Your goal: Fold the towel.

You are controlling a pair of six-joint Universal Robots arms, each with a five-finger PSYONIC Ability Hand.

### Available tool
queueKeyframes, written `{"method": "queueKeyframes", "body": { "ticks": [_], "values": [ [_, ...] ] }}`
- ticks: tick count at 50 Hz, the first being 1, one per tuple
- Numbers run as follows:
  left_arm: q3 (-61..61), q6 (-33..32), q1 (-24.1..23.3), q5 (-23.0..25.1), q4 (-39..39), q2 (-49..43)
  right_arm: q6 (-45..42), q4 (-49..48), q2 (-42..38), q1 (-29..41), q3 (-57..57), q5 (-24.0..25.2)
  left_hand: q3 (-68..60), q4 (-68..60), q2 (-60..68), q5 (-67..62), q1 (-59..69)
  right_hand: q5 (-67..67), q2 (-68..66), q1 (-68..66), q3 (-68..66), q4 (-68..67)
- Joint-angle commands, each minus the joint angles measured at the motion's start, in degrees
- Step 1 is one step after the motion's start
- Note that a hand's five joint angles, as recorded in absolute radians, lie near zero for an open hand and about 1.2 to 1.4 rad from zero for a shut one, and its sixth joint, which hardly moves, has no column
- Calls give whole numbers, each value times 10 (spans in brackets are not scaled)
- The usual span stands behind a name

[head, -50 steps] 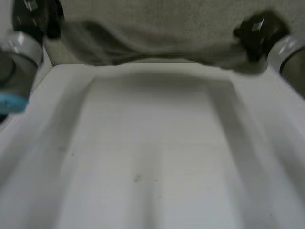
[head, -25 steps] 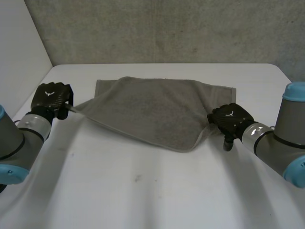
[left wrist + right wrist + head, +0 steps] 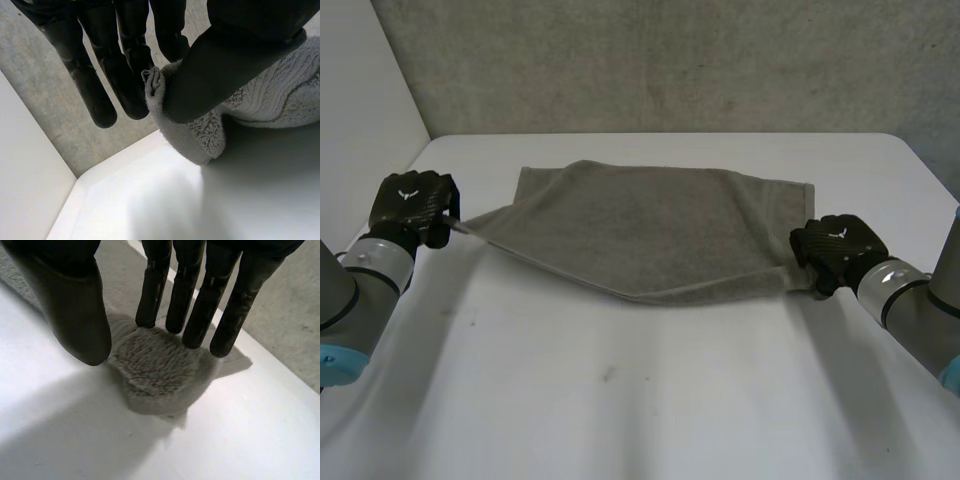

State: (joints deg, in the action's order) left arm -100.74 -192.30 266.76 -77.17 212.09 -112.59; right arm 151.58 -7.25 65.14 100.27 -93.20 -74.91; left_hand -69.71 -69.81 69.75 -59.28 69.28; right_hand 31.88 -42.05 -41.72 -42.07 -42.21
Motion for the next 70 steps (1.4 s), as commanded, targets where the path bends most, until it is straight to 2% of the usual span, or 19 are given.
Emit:
{"method": "queueKeyframes", "body": {
  "ticks": [1, 4, 6, 8, 11, 28, 33, 39, 41, 44, 45, 46, 54, 62, 64, 65, 67, 68, 70],
  "values": [
    [0, 0, 0, 0, 3, 0, -8, -11, 4, 3, -2, -9, -103, -102, 103, -107, 107, -253, 254, 251, 255, 256],
    [0, 0, 0, 0, 3, 0, -28, -18, 7, 5, -10, -15, -103, -102, 103, -107, 107, -187, 189, 185, 189, 190],
    [-1, 0, 0, 0, 3, 0, -41, -22, 8, 6, -14, -16, -103, -102, 103, -107, 107, -200, 202, 199, 202, 203],
    [-1, 0, 0, 0, 3, 1, -65, -24, 4, 9, -19, -17, -103, -102, 103, -107, 107, -281, 282, 279, 282, 284],
    [0, 1, 1, 0, 3, 1, -84, -29, 1, 9, -24, -20, -103, -102, 103, -107, 107, -286, 288, 284, 288, 289],
    [-1, 1, 10, 1, 2, 4, -88, -56, -28, 9, 15, -31, -103, -102, 103, -107, 107, -246, 247, 244, 247, 249],
    [0, 1, 13, 1, 2, 5, -89, -42, -42, 9, 36, -30, -103, -102, 103, -107, 107, -165, 167, 163, 167, 168],
    [-1, 0, 18, 4, 1, 8, -88, 27, -65, 9, 72, -25, -103, -102, 103, -107, 107, 0, 2, -2, 2, 3],
    [-2, 0, 17, 5, -2, 11, -83, 63, -71, 8, 86, -23, -103, -102, 103, -107, 107, 130, -129, -132, -129, -127],
    [-5, -1, 18, 5, -4, 14, -82, 76, -71, 7, 90, -22, -103, -102, 103, -107, 107, 214, -212, -215, -212, -210],
    [-10, -2, 17, 5, -4, 17, -81, 86, -69, 5, 90, -20, -103, -102, 103, -107, 107, 310, -308, -312, -308, -307],
    [-17, -3, 17, 7, -4, 20, -81, 94, -63, 2, 89, -20, -103, -102, 103, -107, 107, 380, -379, -382, -379, -377],
    [-61, -8, 17, 9, -5, 60, -70, 112, 10, -34, 44, -13, -103, -102, 103, -107, 107, 381, -379, -383, -379, -378],
    [-147, -25, 48, 16, -44, 177, -90, 195, 126, -97, -12, 64, -103, -102, 103, -107, 107, 381, -379, -383, -379, -378],
    [-183, -54, 68, 48, -76, 243, -116, 246, 174, -135, -27, 101, -103, -102, 103, -107, 107, 381, -379, -383, -379, -378],
    [-183, -54, 68, 48, -76, 243, -117, 246, 174, -135, -27, 101, -103, -102, 103, -107, 107, 381, -379, -383, -379, -378],
    [-207, -76, 92, 92, -104, 293, -153, 277, 218, -179, -33, 136, -103, -102, 103, -107, 107, 381, -379, -383, -379, -378],
    [-207, -76, 92, 92, -104, 294, -154, 277, 218, -179, -33, 136, -103, -102, 103, -107, 107, 381, -379, -383, -379, -378],
    [-213, -81, 104, 133, -122, 313, -184, 284, 233, -208, -21, 157, -103, -102, 103, -107, 107, 381, -379, -383, -379, -378]
  ]
}}
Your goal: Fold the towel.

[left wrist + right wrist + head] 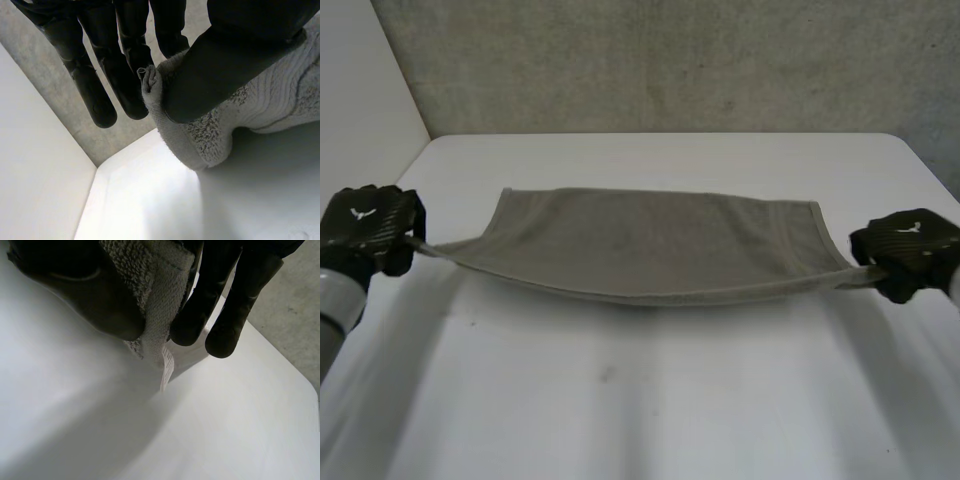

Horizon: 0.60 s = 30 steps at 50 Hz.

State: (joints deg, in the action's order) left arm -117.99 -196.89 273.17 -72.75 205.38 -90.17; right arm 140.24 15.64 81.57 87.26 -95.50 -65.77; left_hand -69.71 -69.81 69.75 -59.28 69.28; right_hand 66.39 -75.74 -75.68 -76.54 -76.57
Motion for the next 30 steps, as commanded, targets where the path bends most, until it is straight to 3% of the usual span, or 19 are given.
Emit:
{"method": "queueKeyframes", "body": {
  "ticks": [1, 4, 7, 10, 12, 13, 16, 30],
  "values": [
    [-41, -35, 40, 89, -55, 89, -71, 55, 69, -78, 2, 65, -103, -102, 103, -107, 107, 36, -43, -43, -35, -34],
    [-33, -33, 37, 100, -55, 82, -74, 55, 47, -80, 33, 71, -103, -102, 103, -107, 107, 36, -43, -43, -35, -34],
    [33, -35, 5, 96, -53, -28, -67, 61, -68, -75, 121, 59, -103, -102, 103, -107, 107, 36, -43, -43, -35, -34],
    [71, -35, -16, 89, -53, -72, -62, 65, -104, -60, 158, 45, -103, -102, 103, -107, 107, 36, -43, -43, -35, -34],
    [154, -38, -47, 50, -60, -166, -54, 71, -172, -10, 230, 4, -103, -102, 103, -107, 107, 36, -43, -43, -35, -34],
    [154, -38, -47, 50, -60, -166, -54, 71, -172, -10, 231, 4, -103, -102, 103, -107, 107, 36, -43, -43, -35, -34],
    [274, -32, -63, -18, -69, -270, -46, 72, -254, 21, 325, -41, -103, -102, 103, -107, 107, 36, -43, -43, -35, -34],
    [515, -32, -113, -59, -76, -444, 14, 61, -411, 63, 518, -103, -103, -102, 103, -107, 107, 36, -43, -43, -35, -34]
  ]
}}
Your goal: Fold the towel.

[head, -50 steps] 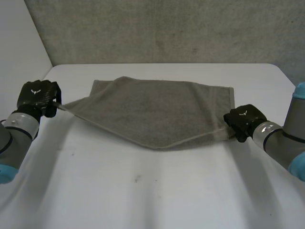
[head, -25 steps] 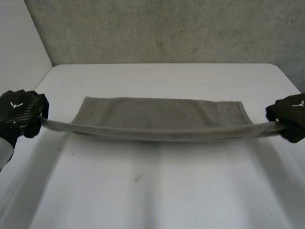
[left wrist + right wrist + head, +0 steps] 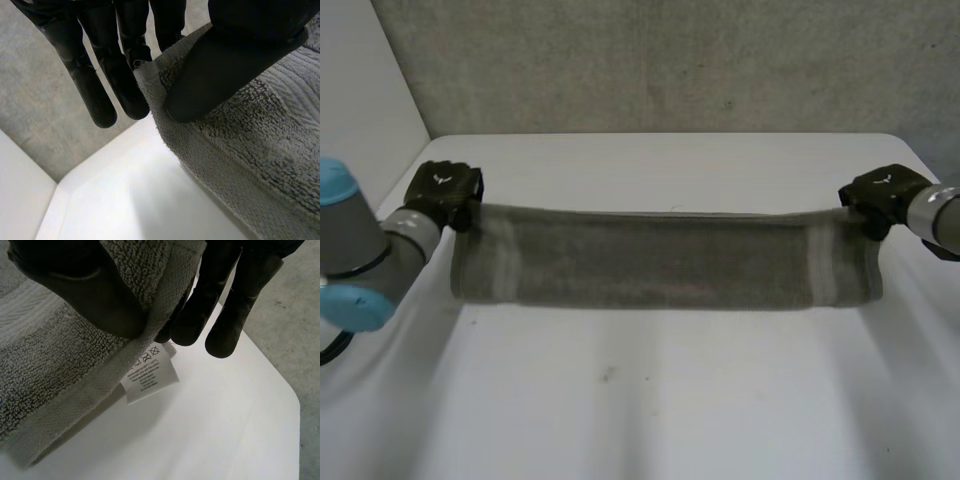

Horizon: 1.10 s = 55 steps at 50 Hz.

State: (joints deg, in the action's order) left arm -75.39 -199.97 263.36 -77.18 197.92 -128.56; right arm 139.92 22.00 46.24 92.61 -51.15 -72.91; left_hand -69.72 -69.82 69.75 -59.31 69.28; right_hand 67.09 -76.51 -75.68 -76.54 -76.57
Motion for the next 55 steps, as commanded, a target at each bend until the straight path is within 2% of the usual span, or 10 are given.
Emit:
{"method": "queueKeyframes", "body": {
  "ticks": [1, 7, 8, 9, 10, 11, 12, 25, 38, 55],
  "values": [
    [113, -1, -19, -23, -7, -77, 17, -3, -73, 11, 93, -43, -103, -102, 103, -107, 107, 29, -35, -43, -35, -34],
    [183, -2, -30, -31, -49, -133, 18, -4, -122, 27, 164, -62, -103, -102, 103, -107, 107, 29, -35, -43, -35, -34],
    [193, -2, -31, -32, -57, -142, 19, -4, -134, 28, 181, -66, -103, -102, 103, -107, 107, -220, 214, 206, 215, 215],
    [193, -2, -31, -32, -57, -142, 19, -4, -135, 28, 181, -66, -103, -102, 103, -107, 107, -223, 217, 208, 217, 217],
    [198, -2, -31, -35, -62, -148, 19, -5, -143, 30, 195, -74, 322, 323, -322, 318, -317, -671, 665, 657, 665, 666],
    [198, -2, -31, -35, -62, -148, 19, -6, -143, 30, 195, -74, 326, 327, -326, 322, -322, -671, 665, 657, 665, 666],
    [200, -2, -32, -38, -64, -151, 19, -8, -151, 35, 206, -84, 597, 598, -597, 593, -593, -671, 665, 657, 665, 666],
    [140, 5, -28, -100, -91, -83, 107, -20, -71, 39, 159, -108, 597, 598, -597, 593, -593, -671, 665, 657, 665, 666],
    [-138, 70, -22, -91, -36, 153, 105, -187, 198, 32, -281, -77, 597, 598, -597, 593, -593, -620, 614, 606, 614, 615],
    [-258, 77, -31, -81, 61, 202, 97, -325, 160, 22, -421, 28, 597, 598, -597, 593, -593, -445, 439, 431, 439, 439]
  ]
}}
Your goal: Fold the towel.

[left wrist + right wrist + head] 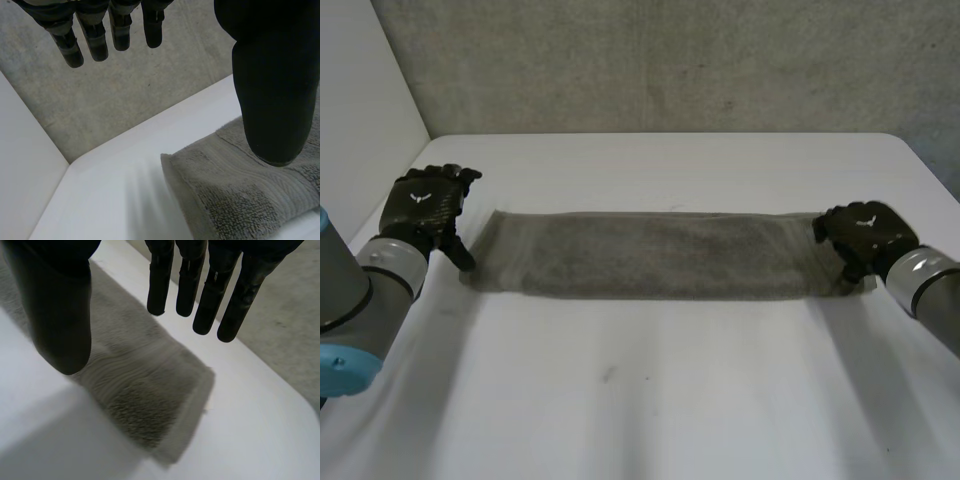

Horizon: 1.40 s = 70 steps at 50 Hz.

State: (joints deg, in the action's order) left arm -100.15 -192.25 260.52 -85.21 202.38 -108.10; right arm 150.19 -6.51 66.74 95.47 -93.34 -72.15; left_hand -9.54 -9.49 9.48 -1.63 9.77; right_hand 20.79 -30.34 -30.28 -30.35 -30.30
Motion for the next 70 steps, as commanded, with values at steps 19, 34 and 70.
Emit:
{"method": "queueKeyframes", "body": {
  "ticks": [19, 34, 70],
  "values": [
    [-13, 0, -4, 0, 19, -4, -83, -66, -125, -42, 40, -13, -5, -5, 5, 16, 2, 294, -299, -299, -299, -299],
    [-31, -1, -1, 0, 35, -3, -116, -81, -122, -144, 81, -63, -5, -5, 5, 16, 2, 492, -497, -497, -496, -497],
    [-39, 0, 2, 0, 36, 11, -148, -5, -178, 324, 304, -89, -5, -5, 5, 16, 2, 492, -497, -497, -496, -497]
  ]
}}
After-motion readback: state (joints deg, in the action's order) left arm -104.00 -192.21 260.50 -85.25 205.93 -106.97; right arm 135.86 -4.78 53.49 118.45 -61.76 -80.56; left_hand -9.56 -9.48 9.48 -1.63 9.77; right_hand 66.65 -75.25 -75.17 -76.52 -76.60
